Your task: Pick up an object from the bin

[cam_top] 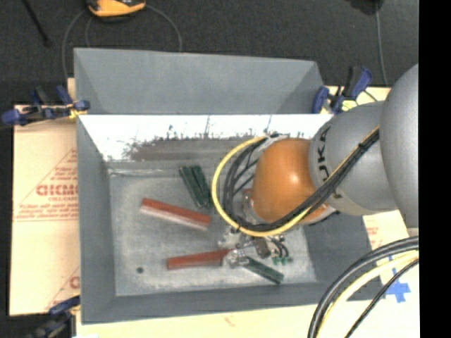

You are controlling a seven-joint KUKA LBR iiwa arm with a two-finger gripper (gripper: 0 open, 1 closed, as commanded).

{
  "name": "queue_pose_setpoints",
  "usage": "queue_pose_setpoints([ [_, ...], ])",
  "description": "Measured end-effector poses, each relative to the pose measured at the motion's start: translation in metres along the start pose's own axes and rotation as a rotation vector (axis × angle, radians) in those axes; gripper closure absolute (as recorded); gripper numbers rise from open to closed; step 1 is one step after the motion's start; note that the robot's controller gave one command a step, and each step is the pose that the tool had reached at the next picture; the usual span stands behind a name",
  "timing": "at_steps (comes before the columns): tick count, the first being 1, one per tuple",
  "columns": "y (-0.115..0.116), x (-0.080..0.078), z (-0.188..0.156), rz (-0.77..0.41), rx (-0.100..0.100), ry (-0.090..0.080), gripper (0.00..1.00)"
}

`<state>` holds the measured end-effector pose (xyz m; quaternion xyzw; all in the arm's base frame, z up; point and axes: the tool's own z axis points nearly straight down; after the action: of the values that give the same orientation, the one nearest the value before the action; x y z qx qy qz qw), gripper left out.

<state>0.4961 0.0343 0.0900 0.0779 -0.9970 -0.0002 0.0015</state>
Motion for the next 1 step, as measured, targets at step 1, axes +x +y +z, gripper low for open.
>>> queue_pose_setpoints([
  [1,-0.0005,-0.0045,-0.0515,0.007,0.001,-0.001,1.00],
])
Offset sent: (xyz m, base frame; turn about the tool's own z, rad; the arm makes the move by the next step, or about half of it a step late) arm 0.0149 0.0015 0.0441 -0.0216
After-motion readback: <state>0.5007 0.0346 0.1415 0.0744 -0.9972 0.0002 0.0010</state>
